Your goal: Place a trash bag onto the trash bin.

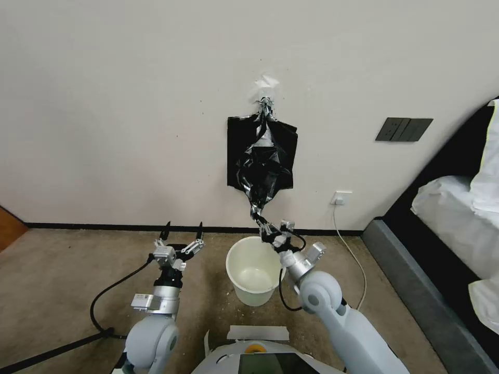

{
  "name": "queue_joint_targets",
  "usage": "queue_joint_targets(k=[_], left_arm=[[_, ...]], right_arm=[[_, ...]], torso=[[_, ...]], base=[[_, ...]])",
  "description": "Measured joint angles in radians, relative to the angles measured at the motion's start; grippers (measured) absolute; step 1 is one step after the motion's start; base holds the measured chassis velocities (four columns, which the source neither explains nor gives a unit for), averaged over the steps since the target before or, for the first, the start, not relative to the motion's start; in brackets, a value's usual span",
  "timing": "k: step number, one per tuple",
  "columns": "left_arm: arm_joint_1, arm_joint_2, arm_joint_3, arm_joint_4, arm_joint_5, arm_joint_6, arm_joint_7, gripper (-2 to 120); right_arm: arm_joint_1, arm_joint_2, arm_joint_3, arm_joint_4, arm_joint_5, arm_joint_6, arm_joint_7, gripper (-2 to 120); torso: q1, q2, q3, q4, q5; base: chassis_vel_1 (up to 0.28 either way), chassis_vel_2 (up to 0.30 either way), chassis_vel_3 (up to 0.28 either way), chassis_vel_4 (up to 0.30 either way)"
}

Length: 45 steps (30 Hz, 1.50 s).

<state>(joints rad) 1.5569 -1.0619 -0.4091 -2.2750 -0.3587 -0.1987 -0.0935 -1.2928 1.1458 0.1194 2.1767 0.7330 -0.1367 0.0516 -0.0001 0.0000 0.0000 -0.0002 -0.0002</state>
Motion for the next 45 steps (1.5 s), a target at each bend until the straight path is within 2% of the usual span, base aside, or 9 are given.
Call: queue_joint_targets(k=[3,4,6,11,16,18,27,28,45], left_arm=[[0.0,0.0,0.0,0.0,0.0,0.0,0.0,100],[-0.053,0.088,0.012,-0.016,-0.071,0.024,0.001,100],[-0.053,0.088,0.012,-0.016,-0.071,0.024,0.001,100],[-0.217,0.273,0.083,-0.003,-0.184,0.07,-0.005,100],[-0.322,0.323,0.14,0.025,-0.224,0.091,-0.018,100],[-0.498,0.36,0.257,0.079,-0.263,0.117,-0.04,100],[-0.766,0.388,0.472,0.183,-0.287,0.144,-0.049,100],[-0.886,0.392,0.575,0.226,-0.287,0.163,-0.048,100],[-1.175,0.379,0.807,0.253,-0.345,0.363,-0.168,100]], right_arm=[[0.0,0.0,0.0,0.0,0.0,0.0,0.0,0],[0.027,-0.024,-0.031,-0.006,-0.017,0.002,-0.006,0],[0.027,-0.024,-0.031,-0.006,-0.017,0.002,-0.006,0],[0.057,-0.056,-0.072,-0.021,-0.087,0.015,-0.031,0],[0.059,-0.058,-0.075,-0.022,-0.095,0.018,-0.034,0],[0.062,-0.058,-0.075,-0.021,-0.095,0.018,-0.035,0],[0.074,-0.069,-0.061,-0.019,-0.073,0.02,-0.032,0],[0.087,-0.072,-0.057,-0.019,-0.062,0.021,-0.03,0],[0.095,-0.065,-0.047,-0.015,-0.046,0.027,-0.028,0]], torso=[[0.0,0.0,0.0,0.0,0.0],[0.0,0.0,0.0,-0.0005,-0.0001],[0.0,0.0,0.0,-0.0005,-0.0001],[0.0,0.0,0.0,-0.0005,0.0003],[0.0,0.0,0.0,0.0001,-0.0001],[0.0,0.0,0.0,0.0002,0.0001],[0.0,0.0,0.0,0.0004,0.0003],[0.0,0.0,0.0,0.0003,0.0001],[0.0,0.0,0.0,0.0,0.0003]], base=[[0.0,0.0,0.0,0.0],[0.0,0.0,0.0,0.0],[0.0,0.0,0.0,0.0],[0.0,0.0,0.0,0.0],[0.0,0.0,0.0,0.0],[0.0,0.0,0.0,0.0],[0.0,0.0,0.0,0.0],[0.0,0.0,0.0,0.0],[0.0,0.0,0.0,0.0]])
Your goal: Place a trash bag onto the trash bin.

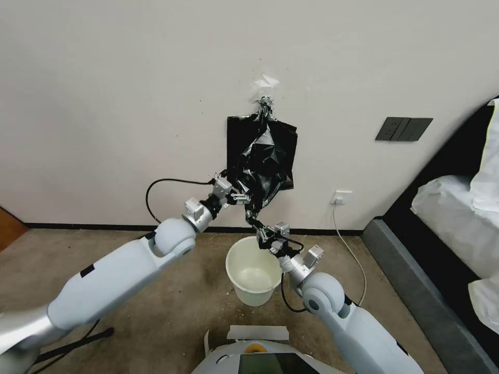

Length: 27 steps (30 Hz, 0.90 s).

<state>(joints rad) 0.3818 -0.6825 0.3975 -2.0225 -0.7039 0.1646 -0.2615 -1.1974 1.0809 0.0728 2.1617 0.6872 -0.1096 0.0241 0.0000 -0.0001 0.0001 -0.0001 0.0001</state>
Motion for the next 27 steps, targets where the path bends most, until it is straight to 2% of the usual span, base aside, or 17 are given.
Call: queue_joint_targets(k=[4,5,9,10,11,12,13,15,19,20,21,24,25,26,27], left_arm=[[-0.002,0.009,0.002,-0.011,-0.023,0.015,-0.021,94],[-0.002,0.012,0.001,-0.018,-0.061,0.019,-0.043,87],[-0.005,0.014,0.001,-0.019,-0.077,0.02,-0.052,78],[-0.011,0.016,0.001,-0.021,-0.081,0.018,-0.057,69],[-0.011,0.016,0.001,-0.021,-0.081,0.018,-0.057,69],[-0.014,0.018,0.001,-0.025,-0.083,0.017,-0.058,62],[-0.014,0.018,0.001,-0.025,-0.083,0.017,-0.058,62],[-0.017,0.024,0.003,-0.03,-0.092,0.017,-0.061,52],[-0.017,0.024,0.003,-0.03,-0.092,0.017,-0.061,52],[-0.018,0.027,0.002,-0.033,-0.104,0.02,-0.067,35],[-0.016,0.03,-0.002,-0.04,-0.114,0.021,-0.074,28],[-0.016,0.03,-0.002,-0.04,-0.114,0.021,-0.074,28],[0.004,0.037,-0.023,-0.056,-0.129,0.024,-0.088,15],[0.004,0.037,-0.023,-0.056,-0.129,0.024,-0.088,15],[0.013,0.041,-0.033,-0.062,-0.131,0.024,-0.09,9]], right_arm=[[-0.005,0.0,0.007,0.005,0.002,0.001,0.001,0],[-0.007,0.0,0.01,0.007,0.003,0.002,0.001,0],[-0.01,0.001,0.011,0.011,0.003,0.003,0.001,0],[-0.014,0.001,0.012,0.012,0.002,0.004,0.001,0],[-0.014,0.001,0.012,0.012,0.002,0.004,0.001,0],[-0.017,0.0,0.013,0.012,0.001,0.004,0.001,0],[-0.017,0.0,0.013,0.012,0.001,0.004,0.001,0],[-0.021,-0.001,0.014,0.013,0.0,0.008,0.001,0],[-0.021,-0.001,0.014,0.013,0.0,0.008,0.001,0],[-0.022,-0.004,0.014,0.017,-0.001,0.01,0.001,0],[-0.021,-0.006,0.014,0.018,-0.001,0.01,0.001,0],[-0.021,-0.006,0.014,0.018,-0.001,0.01,0.001,0],[-0.02,-0.009,0.016,0.018,0.001,0.011,0.003,0],[-0.02,-0.009,0.016,0.018,0.001,0.011,0.003,0],[-0.019,-0.01,0.016,0.018,0.002,0.011,0.006,0]], torso=[[0.0,0.0,0.0,0.0003,-0.0001],[0.0,0.0,0.0,0.0003,-0.0001],[0.0,0.0,0.0,0.0003,-0.0002],[0.0,0.0,0.0,0.0002,-0.0001],[0.0,0.0,0.0,0.0002,-0.0001],[0.0,0.0,0.0,0.0,-0.0001],[0.0,0.0,0.0,0.0,-0.0001],[0.0,0.0,0.0,0.0001,-0.0001],[0.0,0.0,0.0,0.0001,-0.0001],[0.0,0.0,0.0,0.0001,-0.0002],[0.0,0.0,0.0,0.0,0.0],[0.0,0.0,0.0,0.0,0.0],[0.0,0.0,0.0,0.0001,-0.0001],[0.0,0.0,0.0,0.0001,-0.0001],[0.0,0.0,0.0,0.0002,-0.0002]], base=[[0.0,0.0,0.0,0.0],[0.0,0.0,0.0,0.0],[0.0,0.0,0.0,0.0],[0.0,0.0,0.0,0.0],[0.0,0.0,0.0,0.0],[0.0,0.0,0.0,0.0],[0.0,0.0,0.0,0.0],[0.0,0.0,0.0,0.0],[0.0,0.0,0.0,0.0],[0.0,0.0,0.0,0.0],[0.0,0.0,0.0,0.0],[0.0,0.0,0.0,0.0],[0.0,0.0,0.0,0.0],[0.0,0.0,0.0,0.0],[0.0,0.0,0.0,0.0]])
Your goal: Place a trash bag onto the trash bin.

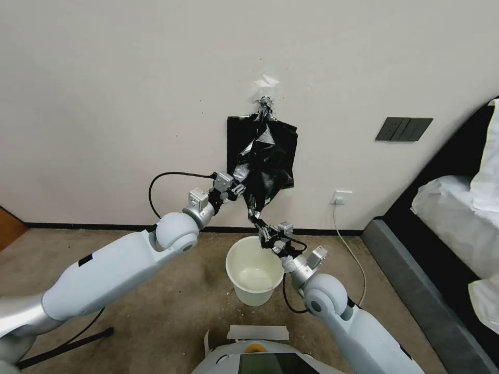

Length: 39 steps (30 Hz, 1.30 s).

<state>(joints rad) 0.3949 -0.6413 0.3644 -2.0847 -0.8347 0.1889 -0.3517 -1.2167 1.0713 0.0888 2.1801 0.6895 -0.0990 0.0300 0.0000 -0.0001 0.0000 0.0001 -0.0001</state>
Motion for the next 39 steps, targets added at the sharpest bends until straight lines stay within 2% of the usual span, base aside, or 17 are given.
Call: queue_joint_targets(k=[1,2,5,9,13,16,17,18,20,22,23,25,30,31,32,35,39], left_arm=[[0.0,0.0,0.0,0.0,0.0,0.0,0.0,9],[0.015,0.009,-0.017,-0.013,-0.002,0.0,-0.002,2],[0.015,0.009,-0.017,-0.013,-0.002,0.0,-0.002,2],[0.067,0.033,-0.1,-0.051,-0.013,-0.02,-0.003,0],[0.098,0.045,-0.14,-0.072,-0.018,-0.028,-0.003,0],[0.098,0.045,-0.14,-0.072,-0.018,-0.028,-0.003,0],[0.125,0.052,-0.163,-0.097,-0.019,-0.034,-0.003,0],[0.132,0.054,-0.168,-0.103,-0.017,-0.034,-0.003,0],[0.132,0.054,-0.168,-0.103,-0.017,-0.034,-0.003,0],[0.156,0.054,-0.187,-0.115,-0.015,-0.036,-0.003,0],[0.156,0.054,-0.187,-0.115,-0.015,-0.036,-0.003,0],[0.165,0.056,-0.197,-0.126,-0.014,-0.037,-0.003,0],[0.167,0.057,-0.198,-0.129,-0.014,-0.038,-0.003,0],[0.179,0.057,-0.205,-0.134,-0.013,-0.038,-0.004,0],[0.179,0.057,-0.205,-0.134,-0.013,-0.038,-0.004,0],[0.205,0.051,-0.219,-0.136,-0.008,-0.038,-0.005,0],[0.219,0.051,-0.223,-0.138,-0.003,-0.038,-0.005,0]], right_arm=[[0.0,0.0,0.0,0.0,0.0,0.0,0.0,0],[0.001,0.0,0.001,0.004,0.002,0.0,0.006,0],[0.001,0.0,0.001,0.004,0.002,0.0,0.006,0],[-0.005,-0.002,0.019,0.028,0.002,-0.012,0.051,0],[-0.028,-0.014,0.044,0.056,-0.032,-0.032,0.09,15],[-0.028,-0.014,0.044,0.056,-0.032,-0.032,0.09,15],[-0.089,-0.041,0.091,0.107,-0.117,-0.069,0.12,28],[-0.119,-0.056,0.113,0.129,-0.155,-0.087,0.129,33],[-0.119,-0.056,0.113,0.129,-0.155,-0.087,0.129,33],[-0.192,-0.105,0.178,0.183,-0.288,-0.112,0.146,47],[-0.192,-0.105,0.178,0.183,-0.288,-0.112,0.146,47],[-0.182,-0.163,0.206,0.214,-0.37,-0.136,0.148,59],[-0.156,-0.191,0.208,0.222,-0.377,-0.15,0.15,65],[0.021,-0.332,0.199,0.254,-0.255,-0.205,0.171,81],[0.021,-0.332,0.199,0.254,-0.255,-0.205,0.171,81],[0.212,-0.439,0.109,0.258,-0.145,-0.248,0.192,96],[0.383,-0.481,-0.003,0.255,-0.046,-0.294,0.212,100]], torso=[[0.0,0.0,0.0,0.0,0.0],[0.0,0.0,0.0,0.0,0.0],[0.0,0.0,0.0,0.0,0.0],[0.0,0.0,0.0,-0.0001,0.0],[0.0,0.0,0.0,0.0001,0.0001],[0.0,0.0,0.0,0.0001,0.0001],[0.0,0.0,0.0,0.0,0.0001],[0.0,0.0,0.0,-0.0001,0.0001],[0.0,0.0,0.0,-0.0001,0.0001],[0.0,0.0,0.0,-0.0005,0.0002],[0.0,0.0,0.0,-0.0005,0.0002],[0.0,0.0,0.0,-0.0005,0.0003],[0.0,0.0,0.0,-0.0002,0.0004],[0.0,0.0,0.0,0.0002,0.0003],[0.0,0.0,0.0,0.0002,0.0003],[0.0,0.0,0.0,0.0,0.0],[0.0,0.0,0.0,-0.0002,0.0002]], base=[[0.0,0.0,0.0,0.0],[0.0,0.0,0.0,0.0],[0.0,0.0,0.0,0.0],[0.0,0.0,0.0,0.0],[0.0,0.0,0.0,0.0],[0.0,0.0,0.0,0.0],[0.0,0.0,0.0,0.0],[0.0,0.0,0.0,0.0],[0.0,0.0,0.0,0.0],[0.0,0.0,0.0,0.0],[0.0,0.0,0.0,0.0],[0.0,0.0,0.0,0.0],[0.0,0.0,0.0,0.0],[0.0,0.0,0.0,0.0],[0.0,0.0,0.0,0.0],[0.0,0.0,0.0,0.0],[0.0,0.0,0.0,0.0]])
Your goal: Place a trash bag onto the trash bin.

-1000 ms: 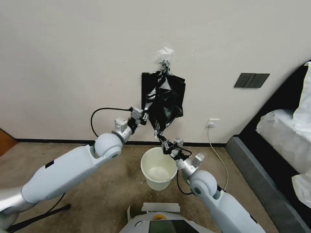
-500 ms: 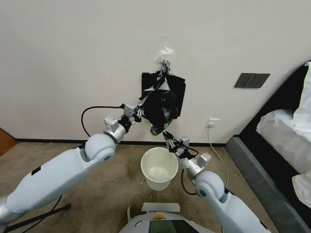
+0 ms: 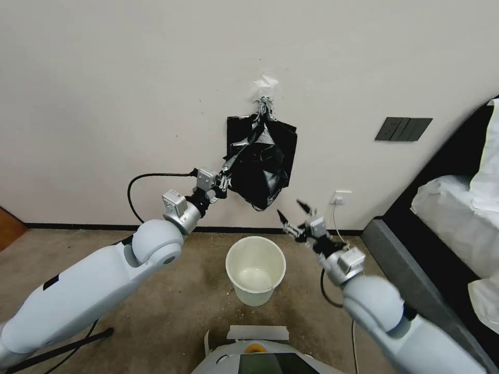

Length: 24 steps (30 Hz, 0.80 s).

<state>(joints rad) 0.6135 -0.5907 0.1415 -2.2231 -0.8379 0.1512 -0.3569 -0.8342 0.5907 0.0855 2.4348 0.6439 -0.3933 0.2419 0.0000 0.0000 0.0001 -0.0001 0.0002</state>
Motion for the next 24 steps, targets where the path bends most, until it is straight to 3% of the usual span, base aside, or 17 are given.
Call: queue_joint_targets(k=[2,4,6,7,9,11,13,18,20,24], left_arm=[[0.004,0.0,-0.002,-0.002,0.002,0.001,0.0,0],[0.004,0.0,-0.002,-0.003,0.002,0.001,0.0,0],[0.003,-0.001,-0.003,-0.004,0.002,0.002,-0.001,0],[0.003,-0.001,-0.003,-0.004,0.002,0.002,-0.001,0],[0.006,-0.003,-0.006,-0.006,0.002,0.002,-0.001,0],[0.006,-0.003,-0.006,-0.006,0.002,0.002,-0.001,0],[0.011,-0.004,-0.011,-0.009,0.002,0.002,-0.001,0],[0.008,-0.008,-0.011,-0.011,0.002,0.002,0.0,0],[0.005,-0.012,-0.011,-0.013,0.001,0.002,0.001,0],[0.005,-0.012,-0.011,-0.014,0.003,0.005,0.001,0]], right_arm=[[0.252,-0.01,-0.164,0.01,0.187,-0.123,0.069,100],[0.306,-0.009,-0.202,0.008,0.211,-0.15,0.087,100],[0.511,0.007,-0.347,-0.028,0.251,-0.243,0.154,100],[0.511,0.007,-0.347,-0.028,0.251,-0.243,0.154,100],[0.623,0.024,-0.445,-0.065,0.252,-0.293,0.191,100],[0.623,0.024,-0.445,-0.065,0.252,-0.293,0.191,100],[0.758,0.043,-0.578,-0.117,0.227,-0.344,0.21,100],[0.882,0.057,-0.699,-0.164,0.19,-0.351,0.211,96],[0.943,0.053,-0.768,-0.203,0.115,-0.351,0.193,86],[0.975,0.032,-0.808,-0.214,0.074,-0.35,0.176,75]], torso=[[0.0,0.0,0.0,0.0004,-0.0003],[0.0,0.0,0.0,0.0004,-0.0003],[0.0,0.0,0.0,0.0003,-0.0003],[0.0,0.0,0.0,0.0003,-0.0003],[0.0,0.0,0.0,0.0,-0.0002],[0.0,0.0,0.0,0.0,-0.0002],[0.0,0.0,0.0,0.0002,-0.0003],[0.0,0.0,0.0,0.0001,-0.0003],[0.0,0.0,0.0,0.0002,-0.0002],[0.0,0.0,0.0,-0.0001,-0.0001]], base=[[0.0,0.0,0.0,0.0],[0.0,0.0,0.0,0.0],[0.0,0.0,0.0,0.0],[0.0,0.0,0.0,0.0],[0.0,0.0,0.0,0.0],[0.0,0.0,0.0,0.0],[0.0,0.0,0.0,0.0],[0.0,0.0,0.0,0.0],[0.0,0.0,0.0,0.0],[0.0,0.0,0.0,0.0]])
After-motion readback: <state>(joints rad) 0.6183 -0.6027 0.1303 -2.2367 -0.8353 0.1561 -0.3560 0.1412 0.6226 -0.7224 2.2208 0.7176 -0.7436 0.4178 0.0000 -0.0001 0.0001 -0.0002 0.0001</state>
